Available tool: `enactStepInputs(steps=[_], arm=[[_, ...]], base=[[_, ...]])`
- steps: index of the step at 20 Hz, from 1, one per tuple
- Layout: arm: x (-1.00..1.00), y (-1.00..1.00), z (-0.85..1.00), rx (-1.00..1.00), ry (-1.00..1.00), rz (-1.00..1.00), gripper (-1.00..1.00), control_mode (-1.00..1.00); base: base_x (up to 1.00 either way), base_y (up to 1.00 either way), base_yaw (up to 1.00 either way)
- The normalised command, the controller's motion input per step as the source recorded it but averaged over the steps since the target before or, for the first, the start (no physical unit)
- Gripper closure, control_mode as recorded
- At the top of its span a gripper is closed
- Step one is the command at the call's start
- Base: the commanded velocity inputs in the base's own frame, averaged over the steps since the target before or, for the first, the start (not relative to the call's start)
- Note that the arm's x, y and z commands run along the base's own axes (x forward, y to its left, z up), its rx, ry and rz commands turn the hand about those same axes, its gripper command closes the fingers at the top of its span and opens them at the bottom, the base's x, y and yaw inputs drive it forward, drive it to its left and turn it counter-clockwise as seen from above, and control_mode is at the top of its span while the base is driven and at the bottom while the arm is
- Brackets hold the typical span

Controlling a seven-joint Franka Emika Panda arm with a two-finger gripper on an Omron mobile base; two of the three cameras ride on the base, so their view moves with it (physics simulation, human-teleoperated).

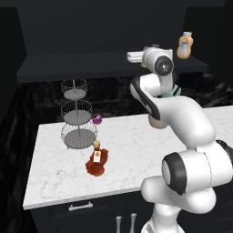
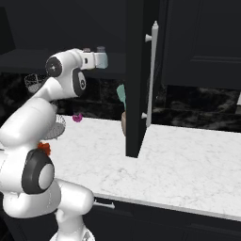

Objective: Put the shaker and condiment bottle from the counter next to their counterparts in the cabinet.

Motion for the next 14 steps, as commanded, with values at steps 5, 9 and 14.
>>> enactStepInputs(steps=[5, 9, 14], arm=[[0.27, 0.0, 0.0, 0.0, 0.0, 0.0, 1.0, -1.0], [0.16, 0.0, -0.04, 0.0, 0.0, 0.0, 1.0, -1.0], [0.0, 0.0, -0.17, 0.0, 0.0, 0.0, 1.0, -1.0]], base=[[0.0, 0.0, 0.0], [0.0, 0.0, 0.0], [0.0, 0.0, 0.0]])
